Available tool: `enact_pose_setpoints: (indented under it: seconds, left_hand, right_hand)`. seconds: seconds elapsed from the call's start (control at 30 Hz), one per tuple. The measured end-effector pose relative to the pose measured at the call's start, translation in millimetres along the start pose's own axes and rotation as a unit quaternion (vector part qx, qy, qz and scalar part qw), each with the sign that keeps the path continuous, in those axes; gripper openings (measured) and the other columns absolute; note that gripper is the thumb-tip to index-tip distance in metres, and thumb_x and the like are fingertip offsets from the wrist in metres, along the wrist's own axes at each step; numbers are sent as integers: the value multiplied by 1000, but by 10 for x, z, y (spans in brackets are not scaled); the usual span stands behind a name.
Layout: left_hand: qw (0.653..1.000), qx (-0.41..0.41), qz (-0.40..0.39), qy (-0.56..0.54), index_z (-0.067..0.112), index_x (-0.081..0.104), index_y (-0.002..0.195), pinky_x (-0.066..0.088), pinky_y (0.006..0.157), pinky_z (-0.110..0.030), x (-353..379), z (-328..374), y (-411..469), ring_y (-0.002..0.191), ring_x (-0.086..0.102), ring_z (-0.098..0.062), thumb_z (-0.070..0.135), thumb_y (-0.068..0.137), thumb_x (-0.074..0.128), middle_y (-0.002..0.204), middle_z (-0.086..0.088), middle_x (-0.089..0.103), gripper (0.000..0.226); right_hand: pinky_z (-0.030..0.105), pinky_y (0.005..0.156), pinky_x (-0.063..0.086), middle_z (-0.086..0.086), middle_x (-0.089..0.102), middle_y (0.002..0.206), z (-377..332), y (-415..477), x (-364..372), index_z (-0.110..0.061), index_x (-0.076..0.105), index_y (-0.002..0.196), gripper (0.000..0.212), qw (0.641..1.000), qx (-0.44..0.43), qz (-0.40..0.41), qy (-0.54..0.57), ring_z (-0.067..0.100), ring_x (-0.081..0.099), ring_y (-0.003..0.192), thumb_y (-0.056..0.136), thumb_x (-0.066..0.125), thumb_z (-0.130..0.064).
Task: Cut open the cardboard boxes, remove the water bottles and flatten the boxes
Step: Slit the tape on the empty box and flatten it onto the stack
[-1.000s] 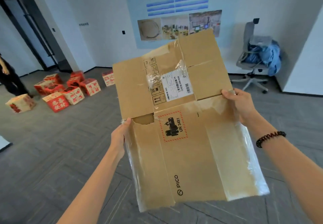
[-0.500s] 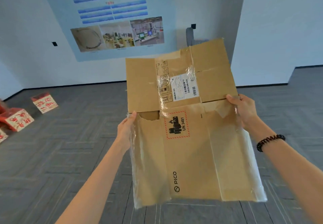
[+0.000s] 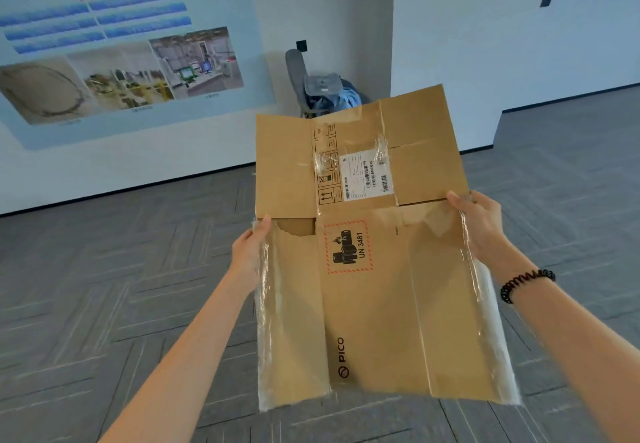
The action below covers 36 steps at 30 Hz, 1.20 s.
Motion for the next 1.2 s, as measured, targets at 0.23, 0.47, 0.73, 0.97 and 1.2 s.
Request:
enact_pose_setpoints:
  seconds: [0.23, 0.47, 0.73, 0.97, 1.2]
  left_hand:
    - [1000, -14, 9, 5, 22, 61, 109, 41, 100, -35, 883, 155, 1284, 107, 54, -14, 49, 87, 68, 118, 5, 58, 36]
    - [998, -29, 35, 32, 22, 55, 79, 50, 97, -40, 1343, 294, 2411, 101, 65, -25, 45, 86, 72, 95, -2, 67, 29]
    - [997, -59, 38, 39, 18, 55, 92, 47, 83, -37, 1627, 303, 4224, 82, 56, -16, 51, 82, 74, 86, 2, 58, 39]
    - [995, -70, 41, 54, 18, 54, 95, 44, 73, -28, 1890, 338, 5515, 80, 53, -13, 51, 82, 73, 90, 1, 57, 40]
    - [993, -70, 17, 94, 18, 51, 92, 38, 70, -27, 2479, 316, 6896, 71, 44, -6, 47, 86, 71, 79, 9, 48, 36]
  right_hand:
    - [24, 72, 49, 4, 69, 87, 111, 1419, 131, -16, 49, 65, 31, 999, 5, 26, -19, 17, 65, 83, 89, 68, -21]
    - [27, 70, 50, 7, 68, 90, 377, 2590, 513, -18, 48, 65, 32, 998, 37, 36, -36, 18, 64, 80, 90, 67, -22]
    - [33, 82, 50, 5, 68, 88, 846, 4181, 1297, -18, 46, 65, 33, 994, 73, 37, -66, 22, 65, 87, 89, 68, -23]
    - [33, 88, 41, 1, 64, 87, 1285, 5285, 1881, -19, 42, 64, 37, 989, 114, 48, -84, 15, 58, 88, 91, 66, -24]
    - [33, 93, 41, -2, 64, 88, 1700, 6520, 2231, -17, 43, 63, 36, 984, 151, 61, -72, 14, 58, 90, 90, 67, -22]
Point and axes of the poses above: each hand's wrist, its own y-axis towards the middle knuckle, its own x-axis out of the palm, z = x × y, the point moved 3 cm from there along y, towards the middle knuckle
